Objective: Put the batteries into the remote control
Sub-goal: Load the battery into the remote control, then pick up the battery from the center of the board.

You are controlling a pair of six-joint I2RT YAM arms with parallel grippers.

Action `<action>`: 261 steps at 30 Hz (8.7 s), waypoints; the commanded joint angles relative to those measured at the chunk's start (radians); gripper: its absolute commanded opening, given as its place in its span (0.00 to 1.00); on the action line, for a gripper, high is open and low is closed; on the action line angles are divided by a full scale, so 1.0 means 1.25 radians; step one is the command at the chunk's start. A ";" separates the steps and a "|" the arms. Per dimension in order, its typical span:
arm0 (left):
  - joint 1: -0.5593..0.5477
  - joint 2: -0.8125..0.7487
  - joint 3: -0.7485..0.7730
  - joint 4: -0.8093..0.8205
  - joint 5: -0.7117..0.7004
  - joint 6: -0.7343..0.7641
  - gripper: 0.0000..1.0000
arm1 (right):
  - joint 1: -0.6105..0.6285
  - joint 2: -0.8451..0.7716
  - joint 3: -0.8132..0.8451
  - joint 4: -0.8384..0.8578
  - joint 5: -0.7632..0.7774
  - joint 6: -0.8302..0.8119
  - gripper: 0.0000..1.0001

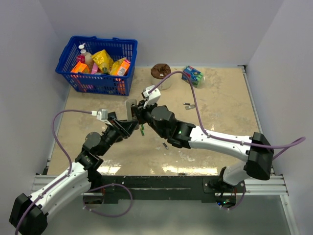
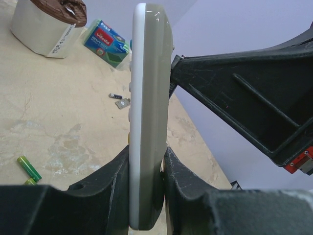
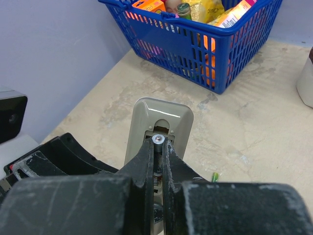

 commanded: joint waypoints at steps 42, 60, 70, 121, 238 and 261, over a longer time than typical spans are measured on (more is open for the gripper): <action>0.003 0.030 0.074 0.007 0.014 0.055 0.00 | 0.006 0.065 0.058 -0.041 0.087 0.072 0.26; 0.003 0.032 0.072 0.009 0.029 0.050 0.00 | 0.006 0.060 0.066 -0.045 0.089 0.060 0.31; 0.003 0.035 0.070 0.013 0.036 0.038 0.00 | 0.006 0.055 0.089 -0.042 0.047 0.034 0.40; 0.003 0.083 0.147 -0.046 0.129 0.024 0.00 | -0.209 -0.282 -0.100 -0.051 -0.589 -0.552 0.53; 0.034 0.075 0.138 0.020 0.250 0.127 0.00 | -0.318 -0.179 -0.065 -0.074 -0.827 -0.474 0.22; 0.039 0.013 0.021 -0.149 -0.038 0.122 0.00 | -0.318 -0.136 -0.094 -0.625 -0.475 -0.074 0.56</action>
